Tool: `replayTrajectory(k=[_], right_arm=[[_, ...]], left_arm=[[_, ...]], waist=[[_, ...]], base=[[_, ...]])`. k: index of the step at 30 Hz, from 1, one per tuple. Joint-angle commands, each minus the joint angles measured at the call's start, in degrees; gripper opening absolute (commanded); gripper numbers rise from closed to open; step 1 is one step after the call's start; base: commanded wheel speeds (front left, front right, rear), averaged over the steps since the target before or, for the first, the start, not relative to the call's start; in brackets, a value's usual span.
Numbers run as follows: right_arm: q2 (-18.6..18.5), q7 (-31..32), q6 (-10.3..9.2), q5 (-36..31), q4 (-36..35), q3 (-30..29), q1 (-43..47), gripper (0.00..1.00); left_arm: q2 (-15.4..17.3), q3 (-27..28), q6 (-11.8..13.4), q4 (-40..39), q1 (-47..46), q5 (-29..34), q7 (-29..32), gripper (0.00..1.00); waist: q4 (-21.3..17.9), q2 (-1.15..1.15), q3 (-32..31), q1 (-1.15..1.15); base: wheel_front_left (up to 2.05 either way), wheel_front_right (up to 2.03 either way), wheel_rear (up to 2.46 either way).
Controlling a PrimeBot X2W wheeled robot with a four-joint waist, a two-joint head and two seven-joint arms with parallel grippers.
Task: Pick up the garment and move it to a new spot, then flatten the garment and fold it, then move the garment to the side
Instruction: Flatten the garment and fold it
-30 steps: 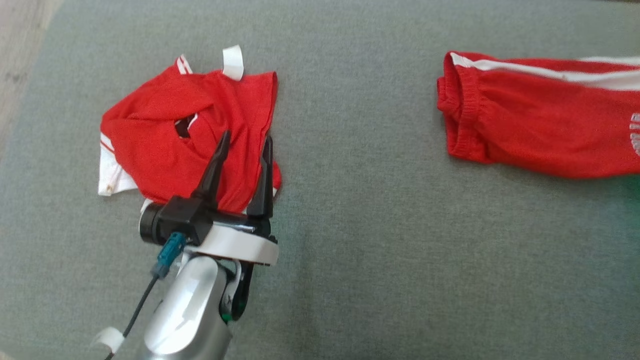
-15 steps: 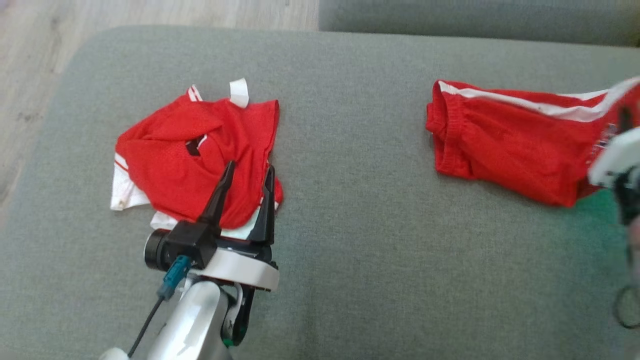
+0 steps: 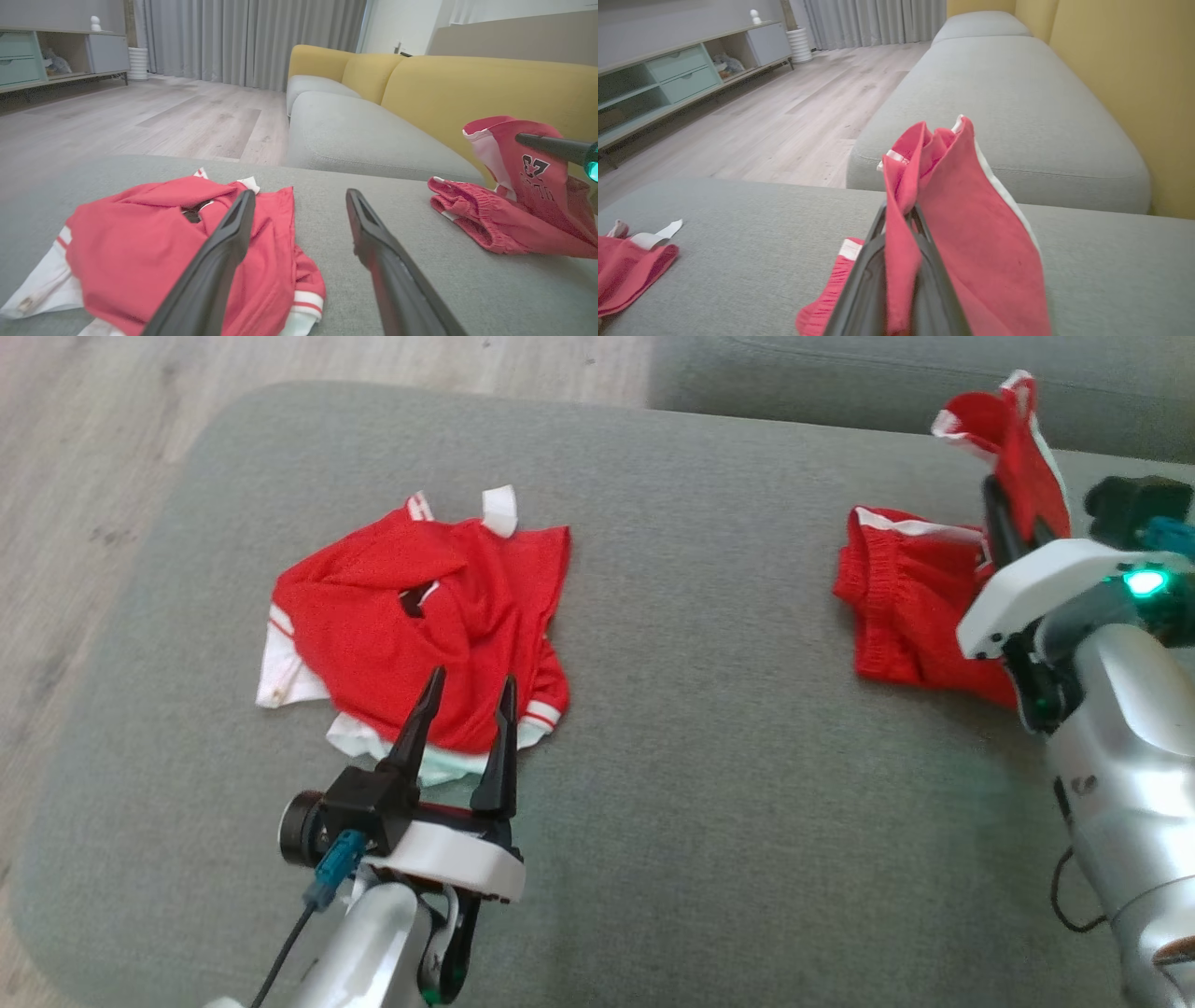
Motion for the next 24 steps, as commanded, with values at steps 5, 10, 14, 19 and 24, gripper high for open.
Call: replayTrajectory(k=[5,10,14,19,24], right_arm=[[0.5,-0.4,0.39,3.5,-3.1,6.5,0.3,0.00],[-0.4,1.3,0.39,6.0,-3.1,12.8,2.0,0.00],[-1.7,4.0,0.39,8.6,-3.6,18.6,4.3,0.00],[-4.1,6.4,0.39,11.9,-3.8,23.4,5.8,1.00],[-4.1,4.5,0.39,17.6,-6.3,23.7,6.2,1.00]], left_arm=[[0.5,1.0,1.2,-0.1,-1.9,-1.6,-0.5,1.00],[0.5,1.0,1.3,0.4,-2.1,-1.9,-0.5,1.00],[0.5,1.0,1.4,0.6,-2.0,-2.0,-0.5,1.00],[0.5,0.9,1.5,1.0,-1.4,-1.6,-0.5,1.00],[0.5,0.8,1.4,1.2,-1.2,-1.4,-0.5,1.00]], waist=[[2.0,0.00,0.5,0.00],[3.1,0.00,0.3,0.00],[3.3,0.00,-0.4,0.00],[2.6,0.00,-1.6,0.00],[1.4,0.00,-3.0,0.00]], base=[[0.00,0.00,0.00],[0.00,0.00,0.00],[0.00,0.00,0.00],[0.00,0.00,0.00],[0.00,0.00,0.00]])
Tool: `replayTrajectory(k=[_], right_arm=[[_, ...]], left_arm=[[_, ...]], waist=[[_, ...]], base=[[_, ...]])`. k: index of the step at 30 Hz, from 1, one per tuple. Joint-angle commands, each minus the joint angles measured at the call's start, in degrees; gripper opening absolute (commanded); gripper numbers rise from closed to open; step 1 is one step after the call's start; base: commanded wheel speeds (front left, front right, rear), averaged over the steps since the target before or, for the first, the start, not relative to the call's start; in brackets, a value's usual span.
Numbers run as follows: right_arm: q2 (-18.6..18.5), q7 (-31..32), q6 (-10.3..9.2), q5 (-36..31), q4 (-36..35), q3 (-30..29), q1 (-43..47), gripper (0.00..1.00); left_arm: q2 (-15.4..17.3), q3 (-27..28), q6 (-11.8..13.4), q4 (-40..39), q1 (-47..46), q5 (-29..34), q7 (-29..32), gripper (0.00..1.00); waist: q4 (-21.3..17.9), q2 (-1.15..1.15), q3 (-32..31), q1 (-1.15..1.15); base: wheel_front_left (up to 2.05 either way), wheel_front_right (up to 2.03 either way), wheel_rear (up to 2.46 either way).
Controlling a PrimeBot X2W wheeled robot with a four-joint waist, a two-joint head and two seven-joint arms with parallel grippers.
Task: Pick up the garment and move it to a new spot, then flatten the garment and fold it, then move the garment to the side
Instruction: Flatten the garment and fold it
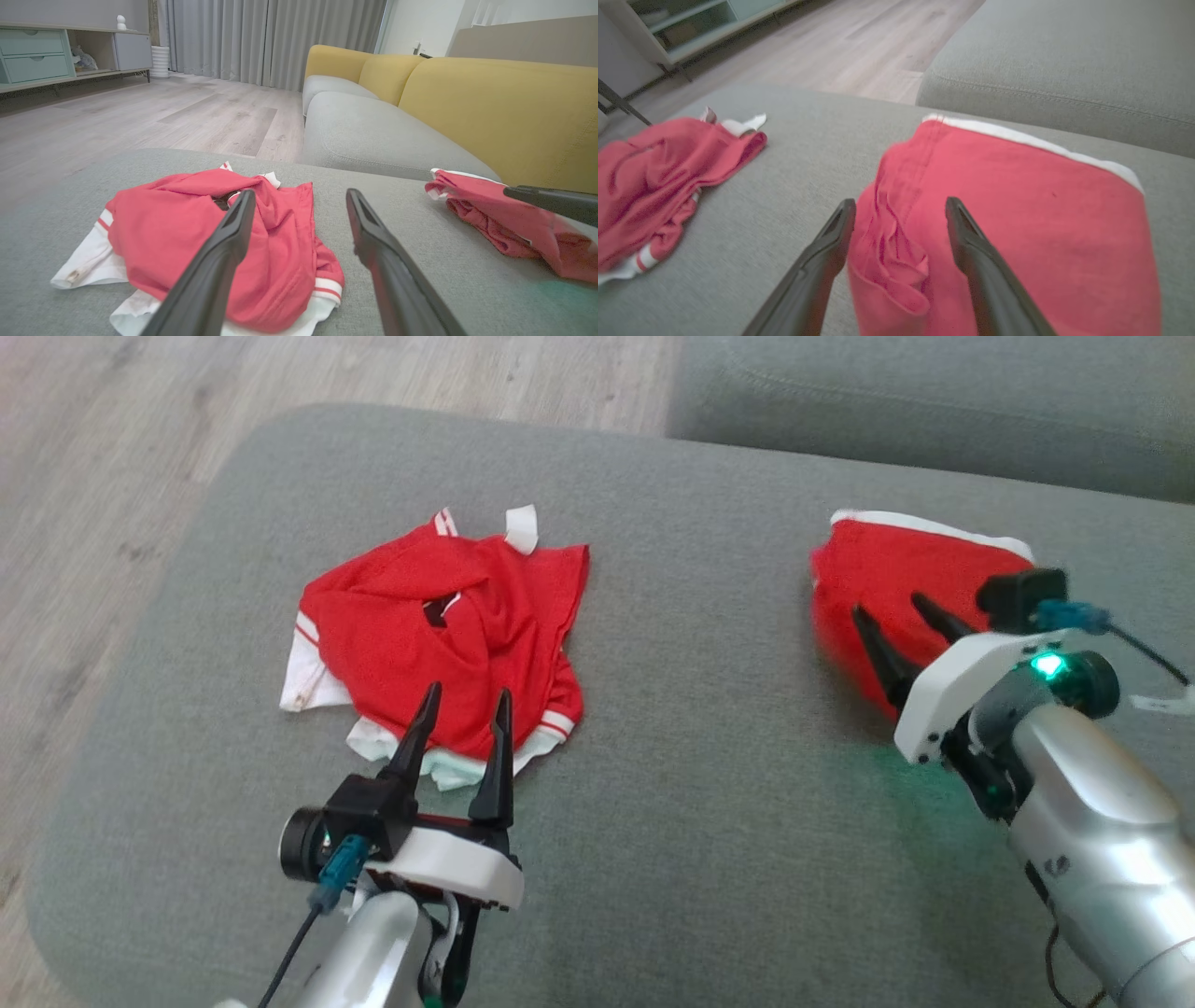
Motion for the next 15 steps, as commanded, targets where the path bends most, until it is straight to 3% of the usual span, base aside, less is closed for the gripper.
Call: replayTrajectory(k=[1,6,10,15], right_arm=[[-0.3,-1.1,0.39,1.4,-2.3,-0.2,-0.1,1.00],[-2.7,-6.3,0.39,2.7,-5.7,-3.4,-0.1,1.00],[-2.7,-11.6,0.39,2.0,-7.0,-9.0,1.5,1.00],[-1.7,-14.7,0.39,-4.2,-11.1,-16.0,6.6,1.00]], left_arm=[[0.4,1.7,0.2,-1.6,-1.2,0.1,-0.5,1.00],[0.6,3.0,1.3,-3.8,-1.4,1.3,-0.5,1.00],[0.9,3.7,0.7,-5.9,-1.3,2.4,-0.5,1.00],[1.0,5.5,0.5,-7.7,-0.5,3.1,-0.5,1.00]], waist=[[-0.7,0.00,-0.7,0.00],[-2.9,0.00,-2.4,0.00],[-5.1,0.00,-3.7,0.00],[-7.8,0.00,-4.3,0.00]], base=[[0.00,0.00,0.00],[0.00,0.00,0.00],[0.00,0.00,0.00],[0.00,0.00,0.00]])
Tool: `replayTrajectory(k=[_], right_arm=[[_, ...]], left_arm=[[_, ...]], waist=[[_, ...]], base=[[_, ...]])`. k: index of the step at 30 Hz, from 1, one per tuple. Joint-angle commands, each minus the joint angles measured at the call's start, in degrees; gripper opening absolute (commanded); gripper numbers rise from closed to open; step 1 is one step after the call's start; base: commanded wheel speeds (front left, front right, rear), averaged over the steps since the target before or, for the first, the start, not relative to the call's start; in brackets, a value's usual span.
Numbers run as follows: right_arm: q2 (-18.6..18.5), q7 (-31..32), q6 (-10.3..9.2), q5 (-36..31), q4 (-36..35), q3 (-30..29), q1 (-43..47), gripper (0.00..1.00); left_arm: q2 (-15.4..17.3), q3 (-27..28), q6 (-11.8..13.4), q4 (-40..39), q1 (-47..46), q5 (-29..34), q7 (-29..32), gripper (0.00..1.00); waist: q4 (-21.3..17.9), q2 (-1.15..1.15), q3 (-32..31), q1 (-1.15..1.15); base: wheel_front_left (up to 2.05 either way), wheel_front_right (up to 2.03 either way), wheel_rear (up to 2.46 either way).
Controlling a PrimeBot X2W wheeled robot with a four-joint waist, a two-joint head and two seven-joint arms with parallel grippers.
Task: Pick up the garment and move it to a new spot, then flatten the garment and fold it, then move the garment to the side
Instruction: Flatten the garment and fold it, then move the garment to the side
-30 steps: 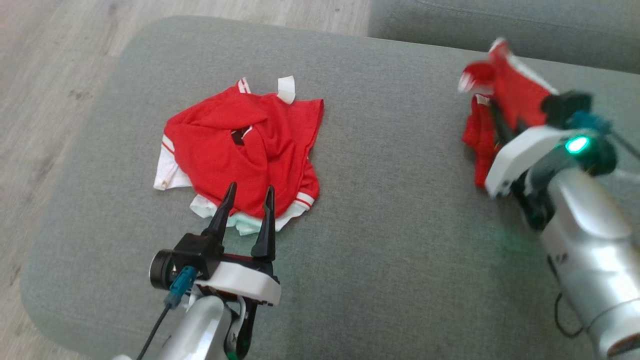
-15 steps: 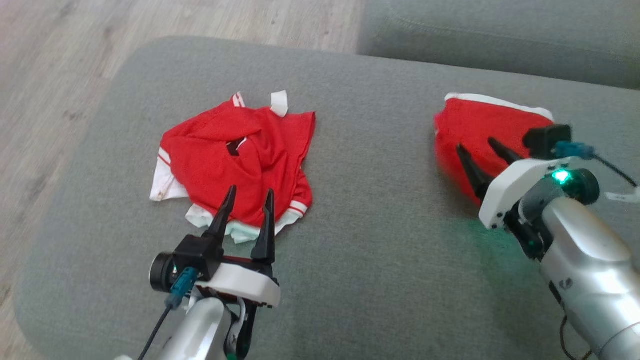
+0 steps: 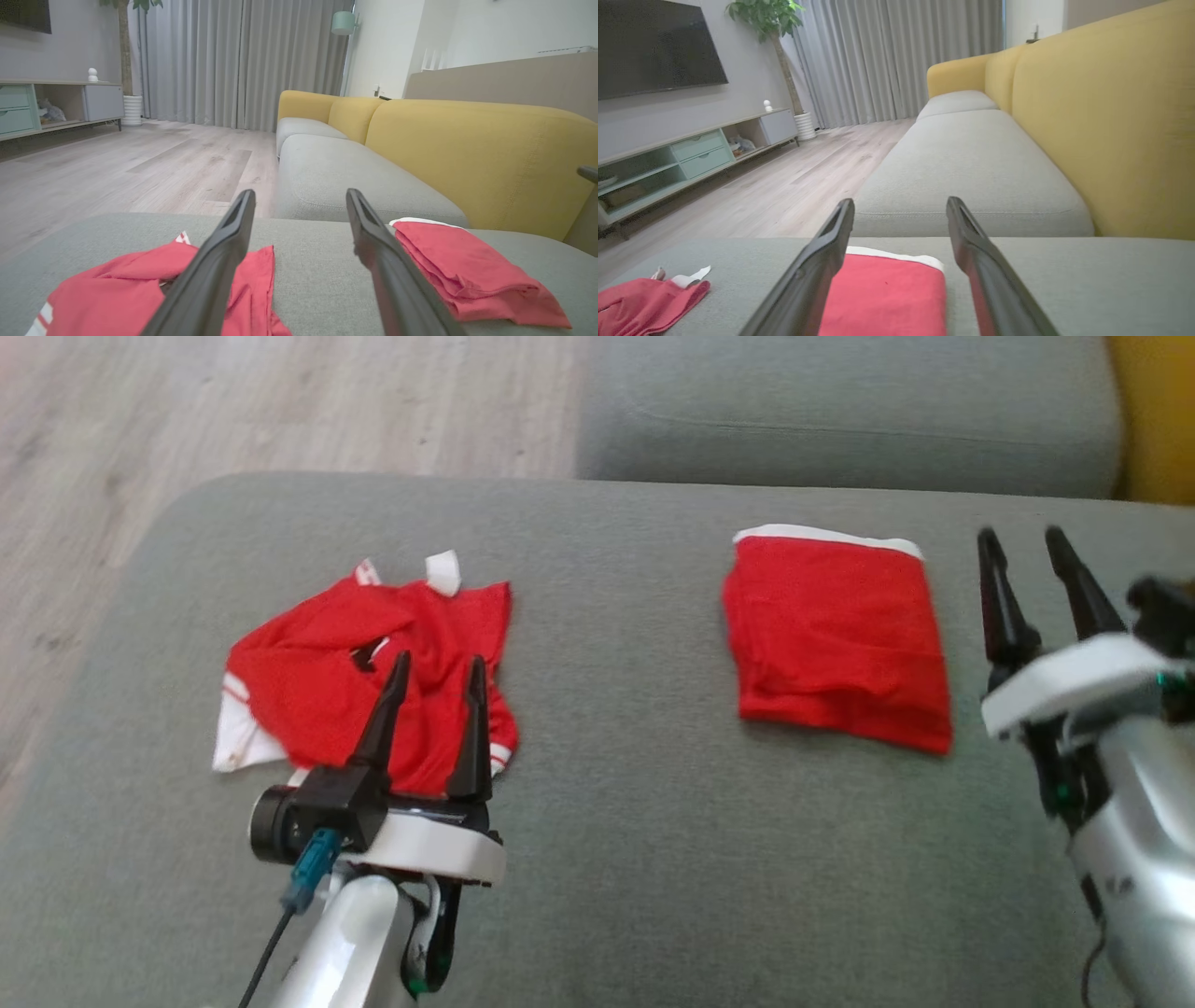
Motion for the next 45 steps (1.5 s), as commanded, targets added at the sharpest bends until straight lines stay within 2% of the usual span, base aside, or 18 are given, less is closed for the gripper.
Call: replayTrajectory(k=[1,5,6,9,12,17,23,24,25,26,29,32,39,45], right_arm=[[0.9,-1.0,0.39,-3.6,-3.8,-2.8,3.0,1.00],[5.5,-1.2,0.39,-11.6,-12.3,-11.4,10.9,1.00],[5.5,-1.2,0.39,-11.6,-12.3,-11.4,10.9,1.00],[10.9,-1.2,0.39,-16.8,-19.6,-17.0,17.6,1.00],[14.1,-1.2,0.39,-20.4,-24.7,-19.5,22.5,1.00],[15.9,-1.0,0.39,-22.5,-28.0,-20.7,26.3,1.00],[16.2,0.4,0.39,-24.5,-29.7,-21.5,24.3,1.00],[16.0,1.0,0.39,-25.1,-29.7,-21.4,23.4,0.76],[15.6,1.5,0.39,-25.9,-29.7,-21.5,22.1,0.28],[15.1,1.9,0.39,-26.5,-29.7,-21.9,20.8,0.00],[13.6,4.0,0.39,-26.4,-28.1,-22.7,15.7,0.00],[10.9,6.3,0.39,-27.1,-23.5,-21.7,9.5,0.00],[6.9,7.5,0.39,-27.6,-7.2,-22.8,-2.7,0.00],[6.4,7.3,0.39,-29.8,6.8,-21.7,-9.7,0.00]], left_arm=[[0.6,2.6,-0.2,-2.3,-0.9,0.8,-0.5,1.00],[0.5,4.0,-0.7,-4.1,0.6,1.2,-0.5,1.00],[0.5,4.0,-0.7,-4.1,0.6,1.2,-0.5,1.00],[0.4,4.9,-1.2,-5.7,2.7,1.7,-0.5,1.00],[0.3,6.0,-1.1,-6.2,4.8,2.5,-0.5,1.00],[0.1,8.0,-1.2,-5.8,6.5,3.6,-0.5,1.00],[0.1,7.0,-1.5,-6.3,4.3,3.6,-0.5,1.00],[0.1,6.5,-1.4,-6.6,3.7,3.5,-0.5,1.00],[0.1,6.0,-1.4,-6.9,3.0,3.4,-0.5,1.00],[0.1,5.4,-1.4,-7.2,2.3,3.3,-0.5,1.00],[0.1,3.8,-1.3,-7.8,-0.2,3.0,-0.5,1.00],[0.1,3.1,-0.7,-8.4,-2.2,2.9,-0.5,1.00],[0.1,-0.2,-1.1,-7.9,-4.8,1.7,-0.5,1.00],[0.1,-1.7,-0.4,-8.3,-5.5,1.2,-0.5,1.00]], waist=[[-1.7,0.00,-0.6,0.01],[-3.5,0.00,-1.0,0.01],[-3.5,0.00,-1.0,0.01],[-4.5,0.00,-1.2,0.01],[-5.1,0.00,-1.0,0.01],[-5.1,0.00,-1.0,0.01],[-3.7,0.00,1.6,0.01],[-3.3,0.00,2.6,0.01],[-2.8,0.00,3.6,0.01],[-2.1,0.00,4.9,0.01],[0.0,0.00,8.5,0.01],[1.6,0.00,12.3,0.01],[6.3,0.00,15.9,0.01],[7.1,0.00,17.0,0.01]], base=[[0.00,0.00,0.00],[0.00,0.00,0.00],[0.00,0.00,0.00],[0.00,0.00,0.00],[0.00,0.00,0.00],[0.00,0.00,0.00],[0.00,0.00,0.00],[0.00,0.00,0.00],[0.00,0.00,0.00],[0.00,0.00,0.00],[0.00,0.00,0.00],[0.00,0.00,0.00],[0.00,0.00,0.00],[0.00,0.00,0.00]])
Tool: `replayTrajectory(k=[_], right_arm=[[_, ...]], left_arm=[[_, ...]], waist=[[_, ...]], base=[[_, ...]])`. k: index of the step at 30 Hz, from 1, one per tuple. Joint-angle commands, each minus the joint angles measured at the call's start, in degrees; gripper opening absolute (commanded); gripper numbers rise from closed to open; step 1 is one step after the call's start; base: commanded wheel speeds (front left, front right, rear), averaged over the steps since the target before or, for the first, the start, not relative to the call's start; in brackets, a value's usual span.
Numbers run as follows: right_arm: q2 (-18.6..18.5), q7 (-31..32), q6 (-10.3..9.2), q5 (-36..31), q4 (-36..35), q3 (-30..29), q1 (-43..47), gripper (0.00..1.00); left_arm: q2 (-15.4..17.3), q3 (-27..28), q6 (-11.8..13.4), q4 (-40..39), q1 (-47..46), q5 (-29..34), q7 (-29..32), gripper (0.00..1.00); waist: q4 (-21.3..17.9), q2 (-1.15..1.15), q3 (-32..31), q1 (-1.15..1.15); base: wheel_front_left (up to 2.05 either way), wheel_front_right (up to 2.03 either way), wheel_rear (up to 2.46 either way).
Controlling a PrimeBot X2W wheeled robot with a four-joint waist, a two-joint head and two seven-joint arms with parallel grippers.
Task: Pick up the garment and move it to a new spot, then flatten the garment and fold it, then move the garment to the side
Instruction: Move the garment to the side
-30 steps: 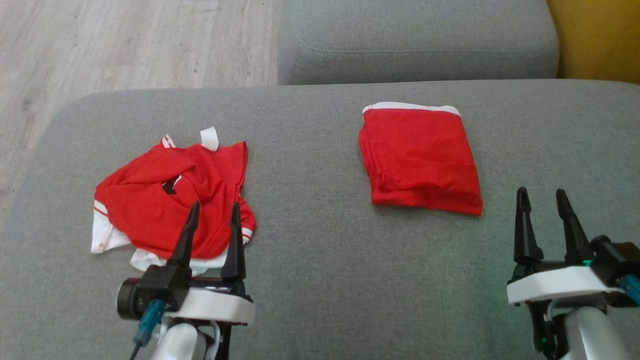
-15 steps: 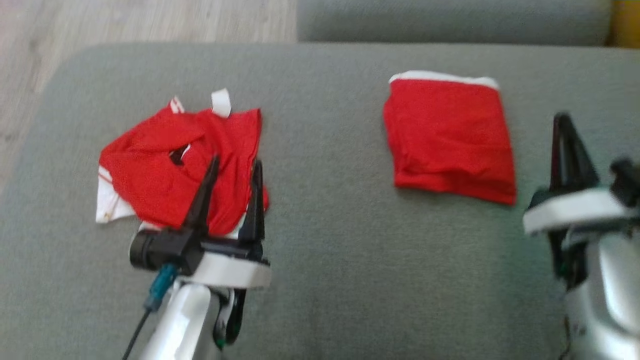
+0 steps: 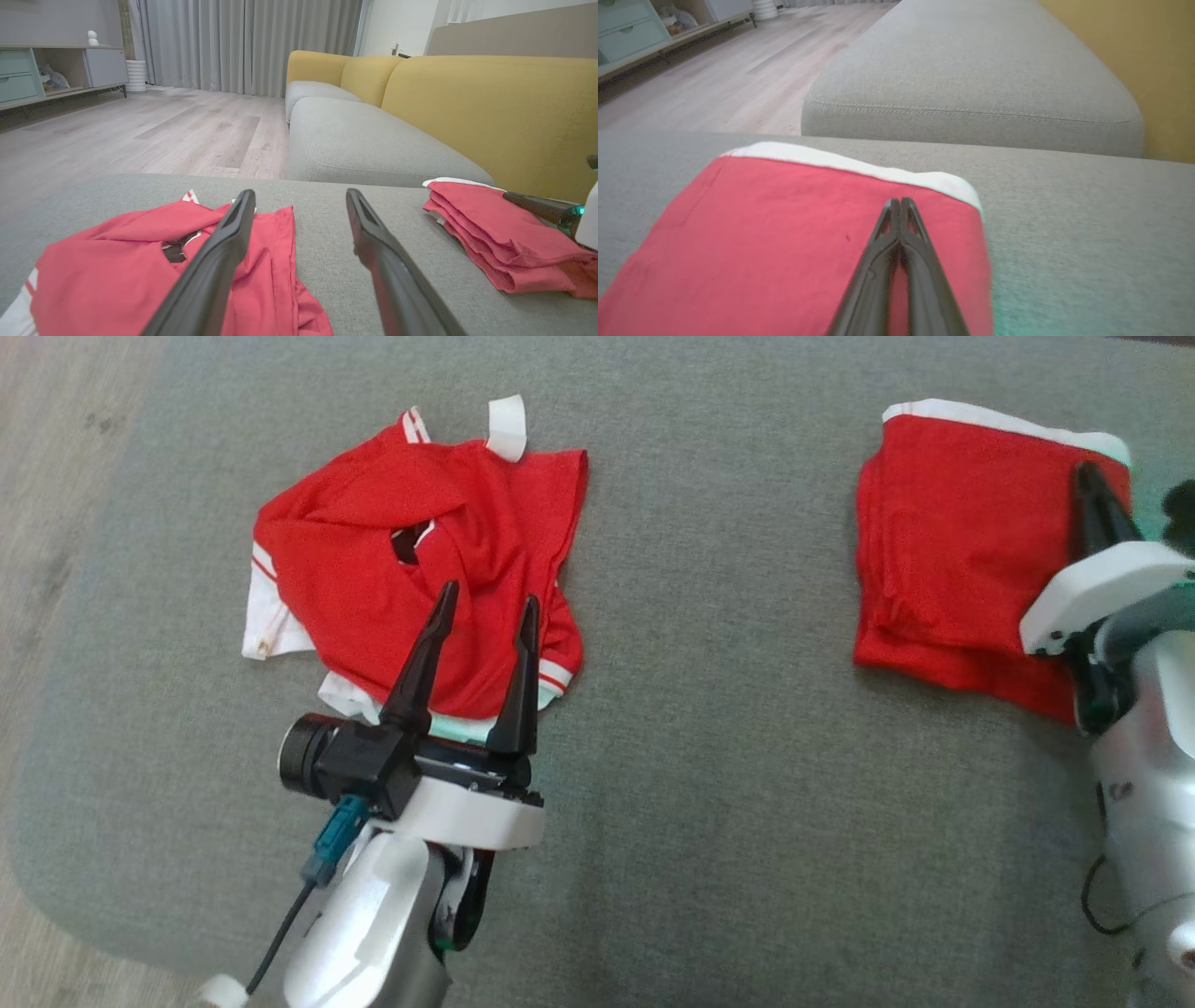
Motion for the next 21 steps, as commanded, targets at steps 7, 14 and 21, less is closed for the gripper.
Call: replayTrajectory(k=[7,14,21], right_arm=[[1.2,-5.6,0.39,-1.2,5.0,5.0,-5.6,0.00],[4.6,-7.5,0.39,1.2,8.7,12.2,-8.1,0.00],[5.2,-7.0,0.39,3.7,14.5,15.8,-8.1,0.00]], left_arm=[[0.5,0.9,1.0,-2.4,-2.3,-0.6,-0.5,1.00],[0.5,0.5,1.2,-2.0,-2.3,-0.9,-0.5,1.00],[0.5,0.0,1.2,-1.1,-2.7,-1.1,-0.5,1.00]], waist=[[1.0,0.00,0.4,-0.02],[1.4,0.00,0.1,-0.02],[1.5,0.00,-1.0,-0.02]], base=[[0.00,0.00,0.00],[0.00,0.00,0.00],[0.00,0.00,0.00]])
